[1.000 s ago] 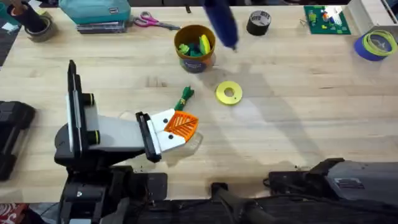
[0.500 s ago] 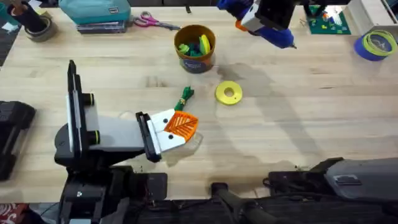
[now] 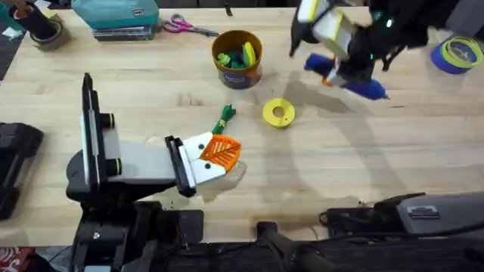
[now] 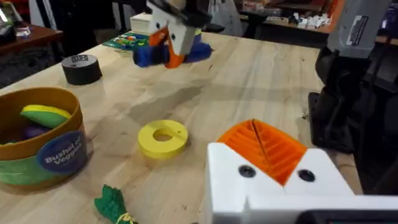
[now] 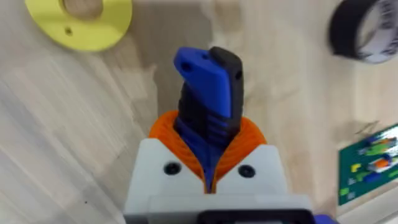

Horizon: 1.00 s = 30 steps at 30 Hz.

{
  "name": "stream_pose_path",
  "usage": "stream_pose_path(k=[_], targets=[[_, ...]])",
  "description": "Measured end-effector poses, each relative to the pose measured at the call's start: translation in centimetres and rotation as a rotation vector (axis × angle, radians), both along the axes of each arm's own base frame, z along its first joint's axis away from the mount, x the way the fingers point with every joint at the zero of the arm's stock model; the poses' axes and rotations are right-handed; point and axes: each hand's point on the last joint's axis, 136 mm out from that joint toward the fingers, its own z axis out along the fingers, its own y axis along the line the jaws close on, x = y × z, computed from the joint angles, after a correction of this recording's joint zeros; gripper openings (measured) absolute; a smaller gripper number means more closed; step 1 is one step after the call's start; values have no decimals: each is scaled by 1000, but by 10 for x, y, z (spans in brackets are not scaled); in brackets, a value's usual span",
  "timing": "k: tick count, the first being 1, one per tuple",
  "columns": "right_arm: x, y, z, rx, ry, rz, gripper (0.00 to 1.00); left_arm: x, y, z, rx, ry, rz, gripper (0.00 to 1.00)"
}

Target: Pick up the gripper from the table and insert it into the empty holder that is missing its gripper. Then pick up a screw, insert it into the mounting hole, and use the screwdriver to tighten it. Finally, clean up the table by picking up the vegetable and placing it into the bucket.

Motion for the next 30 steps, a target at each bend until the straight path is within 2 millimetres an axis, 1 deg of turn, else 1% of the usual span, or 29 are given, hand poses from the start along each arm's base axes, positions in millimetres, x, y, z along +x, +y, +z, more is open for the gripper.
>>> stream_pose_path(k=[4,7,12,17,25,26,27,29,30], targets=[[-4,-18,-29,-21,13,3,22,0,0,0,0,0,0,3],[-9,-30,-46,-37,24,13,22,0,0,0,0,0,0,3],[-12,-47,-70,-49,16,4,22,0,0,0,0,0,0,3],[-17,-57,-81,-55,20,-12,22,0,0,0,0,0,0,3],[-19,-58,-83,-59,26,-1,26,0,0,0,0,0,0,3],[-19,-58,-83,-58,27,-2,120,0,0,0,0,0,0,3],[-19,-58,-83,-59,27,0,254,0,0,0,0,0,0,3],[-19,-58,-83,-60,25,0,566,0,0,0,0,0,0,3],[-18,-58,-83,-60,23,0,707,0,0,0,0,0,0,3]])
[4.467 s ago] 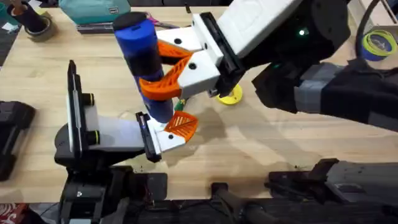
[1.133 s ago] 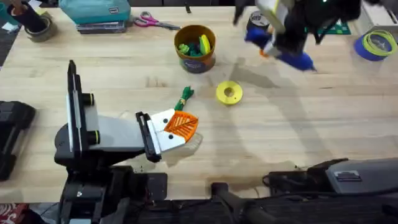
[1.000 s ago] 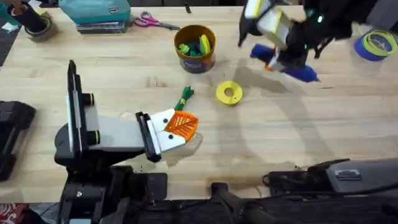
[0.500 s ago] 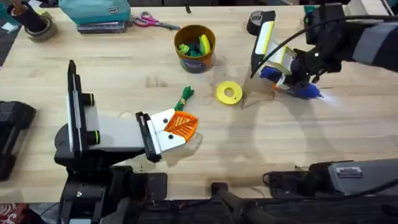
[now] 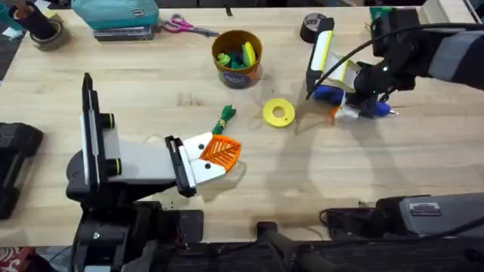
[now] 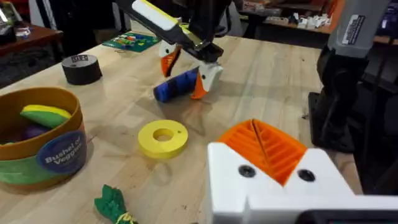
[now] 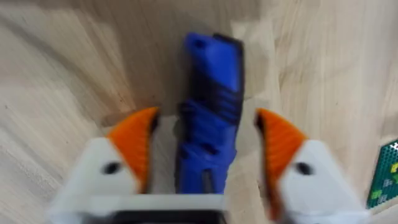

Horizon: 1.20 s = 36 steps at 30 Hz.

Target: Pick up the gripper from the table and insert it into the empty holder that is missing its gripper. Then pick up a screw, insert it into the mounting hole, and use the screwdriver to tighten it. Finally, clean up the table by picking up the vegetable and placing it into the bucket.

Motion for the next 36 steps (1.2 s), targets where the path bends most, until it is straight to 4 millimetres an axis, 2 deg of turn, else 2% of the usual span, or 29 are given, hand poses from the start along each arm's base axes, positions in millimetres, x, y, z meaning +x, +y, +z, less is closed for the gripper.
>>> stream_pose_path(k=[1,2,4,9,10,11,13,14,15,16,18,24,26,29,32,36], targets=[[0,0,0,0,0,0,868,0,0,0,0,0,0,3],[0,0,0,-3,0,5,961,0,0,0,0,0,0,3],[0,0,0,-3,0,6,993,0,0,0,0,0,0,3],[1,0,0,-4,-3,6,996,0,0,0,0,0,0,3],[2,0,1,-3,-8,2,996,0,0,0,2,-6,0,51],[8,0,4,8,-40,-27,996,0,0,0,2,-6,-1,531],[12,1,13,28,-74,-64,997,0,0,0,2,-5,0,844],[12,2,19,43,-91,-80,996,0,0,0,1,-3,-1,948],[14,4,26,62,-113,-99,996,0,0,0,1,-3,-1,980],[15,6,36,89,-142,-121,996,0,0,0,1,-3,0,900],[17,9,55,130,-195,-160,996,0,0,0,3,-8,0,977],[25,14,123,266,-377,-298,997,5,2,2,6,-25,30,985],[23,14,143,318,-429,-352,996,10,3,10,-5,-64,54,985],[16,15,170,396,-498,-427,995,18,7,25,-46,-80,110,985],[6,15,195,489,-557,-509,995,26,12,31,-86,-34,161,985],[-20,15,222,634,-596,-649,996,29,14,38,-111,44,194,985]])
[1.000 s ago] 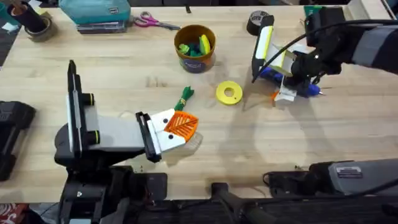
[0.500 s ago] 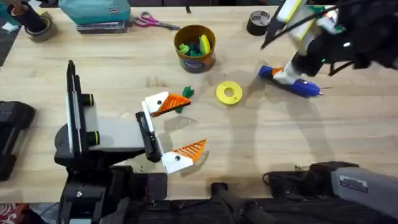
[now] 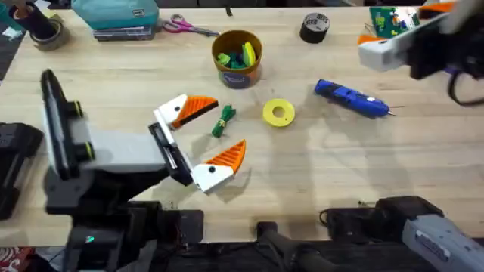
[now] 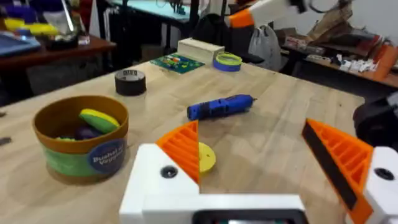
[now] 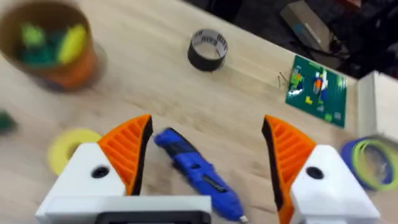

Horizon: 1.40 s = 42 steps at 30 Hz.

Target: Pick up the gripper from the table and insert it into the empty holder that is missing its gripper. Then pick up a screw, insert it into the mounting hole, and use the screwdriver to tighten it. Finally, clean up the table by picking up the vegetable and placing it into the bucket.

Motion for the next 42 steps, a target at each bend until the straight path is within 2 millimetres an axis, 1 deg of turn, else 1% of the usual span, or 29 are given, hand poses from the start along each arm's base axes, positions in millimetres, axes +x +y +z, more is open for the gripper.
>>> stream_pose_path(k=[2,4,7,9,11,14,16,19,21,23,25,29,34,36,38,42], targets=[[-16,0,14,86,-31,-50,996,1,2,10,-6,58,18,985],[-33,-1,25,155,-57,-88,996,3,4,15,0,137,36,985],[-60,-2,29,213,-57,-121,996,11,11,12,26,286,92,985],[-75,-3,24,233,-28,-136,996,19,16,10,56,372,131,985],[-87,-3,13,241,23,-151,996,26,22,10,98,446,167,984],[-103,-3,-6,244,118,-171,997,36,33,13,185,549,221,985],[-110,-4,-15,241,164,-179,996,42,39,15,243,601,249,985],[-113,-4,-18,242,183,-183,995,51,52,12,342,693,295,985],[-113,-4,-18,244,182,-184,995,60,61,9,398,734,330,985],[-113,-4,-18,243,183,-184,996,71,69,2,445,765,361,985],[-113,-4,-18,243,183,-184,997,79,75,-8,481,800,379,985],[-113,-4,-18,244,182,-184,995,85,81,-29,525,878,388,985],[-111,-4,-16,244,175,-184,996,86,87,-45,554,975,412,985],[-110,-4,-15,245,167,-183,996,87,87,-47,586,996,423,985],[-110,-4,-15,245,166,-182,996,87,82,-45,634,989,422,985],[-110,-4,-15,245,166,-182,996,87,63,-43,747,941,412,985]])
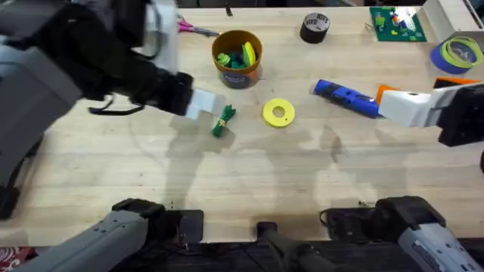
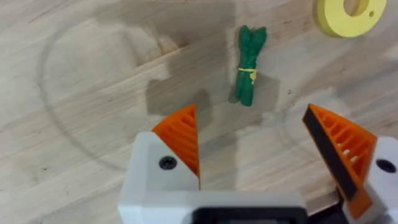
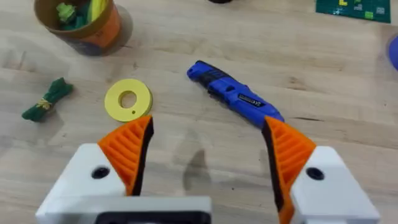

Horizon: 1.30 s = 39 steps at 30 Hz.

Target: Pick up the gripper from the table and insert it into the empty holder that is missing its gripper. Then pick up a screw, insert it into the mounting hole, and use the screwdriver to tighten it. Finally, clean up the table by picking up the vegetable and placing it into the bucket.

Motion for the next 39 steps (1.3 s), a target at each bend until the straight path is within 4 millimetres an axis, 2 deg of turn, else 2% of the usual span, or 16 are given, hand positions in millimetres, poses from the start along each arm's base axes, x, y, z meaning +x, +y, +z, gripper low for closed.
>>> stream_pose_path(k=[4,12,21,24,26,27,29,34,35,39], targets=[[0,0,0,0,0,0,996,-6,-21,-15,61,47,-70,985],[0,0,0,0,0,0,995,2,-51,-71,150,175,-162,985],[0,0,0,0,0,0,995,19,-57,-119,192,240,-164,985],[0,0,0,0,0,0,996,22,-55,-122,205,235,-156,994],[0,0,0,0,0,0,996,23,-54,-122,210,234,-154,964],[0,0,0,0,0,0,995,23,-54,-122,213,233,-152,925],[0,0,0,0,0,0,995,24,-52,-122,217,232,-145,740],[0,0,0,0,0,0,996,24,-54,-122,212,232,-147,78],[0,0,0,0,0,0,997,25,-54,-122,212,228,-148,25],[0,0,0,0,0,0,996,25,-54,-122,213,229,-148,16]])
